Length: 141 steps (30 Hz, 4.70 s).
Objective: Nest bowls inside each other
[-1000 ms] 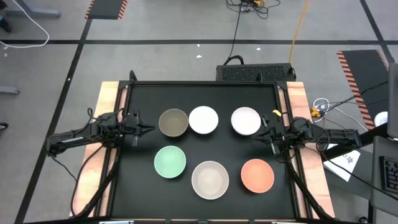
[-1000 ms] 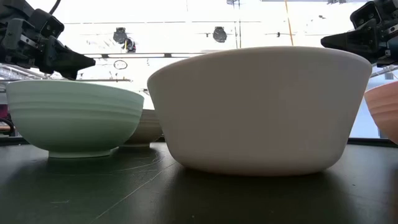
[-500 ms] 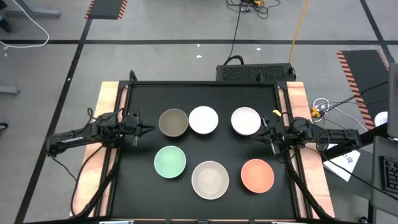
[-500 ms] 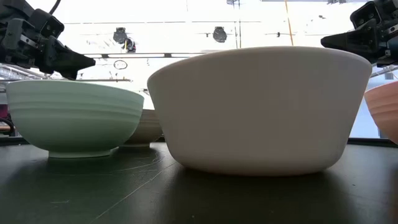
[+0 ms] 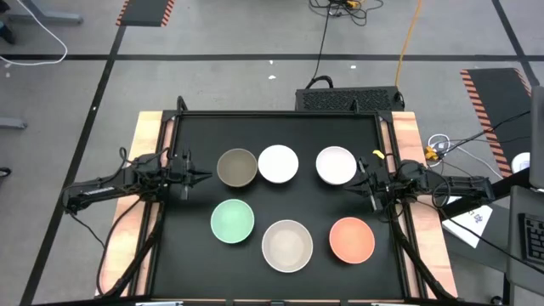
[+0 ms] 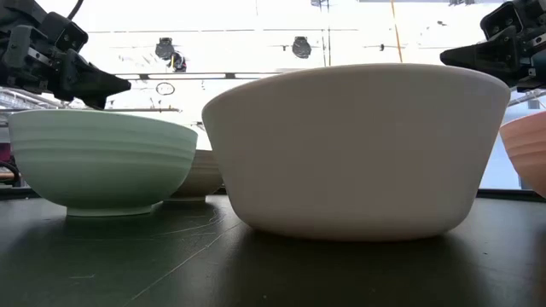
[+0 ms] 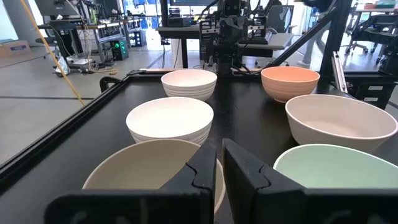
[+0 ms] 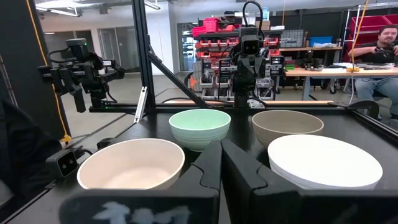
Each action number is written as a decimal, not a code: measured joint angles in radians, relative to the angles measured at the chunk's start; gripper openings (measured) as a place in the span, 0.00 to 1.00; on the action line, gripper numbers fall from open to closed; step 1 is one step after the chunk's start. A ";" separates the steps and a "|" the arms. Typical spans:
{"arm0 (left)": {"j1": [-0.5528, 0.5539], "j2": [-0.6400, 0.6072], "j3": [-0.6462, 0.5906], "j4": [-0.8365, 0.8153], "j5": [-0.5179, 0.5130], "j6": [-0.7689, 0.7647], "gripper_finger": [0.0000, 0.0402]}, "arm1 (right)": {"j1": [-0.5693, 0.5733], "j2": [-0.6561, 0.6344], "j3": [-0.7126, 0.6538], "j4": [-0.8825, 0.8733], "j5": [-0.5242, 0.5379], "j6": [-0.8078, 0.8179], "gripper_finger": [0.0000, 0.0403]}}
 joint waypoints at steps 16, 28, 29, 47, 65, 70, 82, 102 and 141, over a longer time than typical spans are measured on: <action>0.000 0.000 0.000 0.000 0.000 0.000 0.08 | 0.000 0.000 0.000 0.000 0.000 0.000 0.00; 0.000 0.000 0.000 0.000 0.000 0.000 0.08 | 0.000 0.000 0.000 0.000 0.000 0.000 0.00; 0.000 0.000 0.000 0.000 0.000 0.000 0.08 | 0.000 0.000 0.000 0.000 0.000 0.000 0.00; 0.000 0.000 0.000 0.000 0.000 0.000 0.08 | 0.000 0.000 0.000 0.046 -0.003 0.000 0.00; 0.000 0.000 0.000 0.004 0.000 -0.086 0.08 | 0.000 0.000 0.000 0.127 -0.001 0.079 0.00; 0.000 0.000 0.000 0.021 0.000 -0.165 0.08 | 0.000 0.000 0.000 0.166 0.000 0.083 0.00; 0.000 0.000 0.003 0.252 -0.014 -0.169 0.08 | -0.003 0.032 0.000 0.162 0.203 -0.068 0.00; 0.002 0.482 0.313 0.246 -0.451 0.085 0.08 | -0.003 0.297 0.240 -0.094 0.476 -0.164 0.00; 0.002 0.476 0.351 0.162 -0.429 0.079 0.47 | -0.003 0.302 0.241 0.064 0.450 -0.052 0.38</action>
